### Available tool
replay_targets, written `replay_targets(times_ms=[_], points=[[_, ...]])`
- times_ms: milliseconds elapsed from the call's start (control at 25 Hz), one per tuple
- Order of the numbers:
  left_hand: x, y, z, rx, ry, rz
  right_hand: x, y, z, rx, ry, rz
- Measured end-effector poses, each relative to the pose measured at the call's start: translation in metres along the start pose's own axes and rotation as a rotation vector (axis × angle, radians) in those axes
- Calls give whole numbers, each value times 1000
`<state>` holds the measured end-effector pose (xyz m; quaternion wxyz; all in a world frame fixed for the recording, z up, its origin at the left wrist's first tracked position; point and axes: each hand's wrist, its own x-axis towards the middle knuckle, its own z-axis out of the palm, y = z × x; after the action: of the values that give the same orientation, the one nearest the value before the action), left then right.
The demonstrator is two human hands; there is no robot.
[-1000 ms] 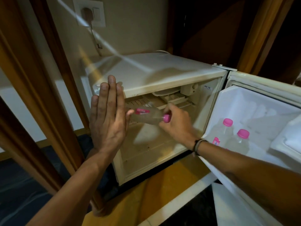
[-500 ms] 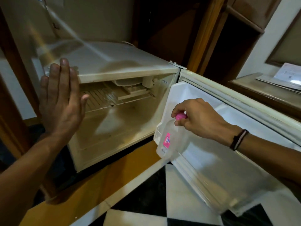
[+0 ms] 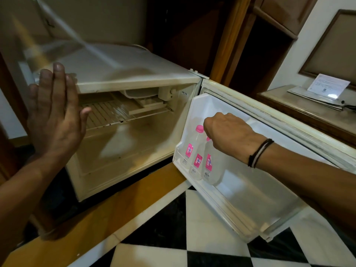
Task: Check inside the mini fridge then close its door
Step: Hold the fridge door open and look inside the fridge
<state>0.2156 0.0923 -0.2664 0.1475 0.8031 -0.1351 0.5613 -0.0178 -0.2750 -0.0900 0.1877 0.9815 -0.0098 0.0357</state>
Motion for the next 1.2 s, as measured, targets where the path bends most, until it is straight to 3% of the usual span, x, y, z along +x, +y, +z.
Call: replay_targets(times_ms=[400, 640, 920, 1200], points=[[-2, -13, 13, 24, 5, -7, 16, 8, -6, -126, -70, 103], [0, -8, 6, -1, -8, -8, 25, 7, 7, -177, -55, 91], [-2, -9, 8, 9, -5, 2, 28, 10, 43, -279, -236, 93], [-5, -12, 18, -69, -46, -21, 30, 15, 53, -396, -258, 20]])
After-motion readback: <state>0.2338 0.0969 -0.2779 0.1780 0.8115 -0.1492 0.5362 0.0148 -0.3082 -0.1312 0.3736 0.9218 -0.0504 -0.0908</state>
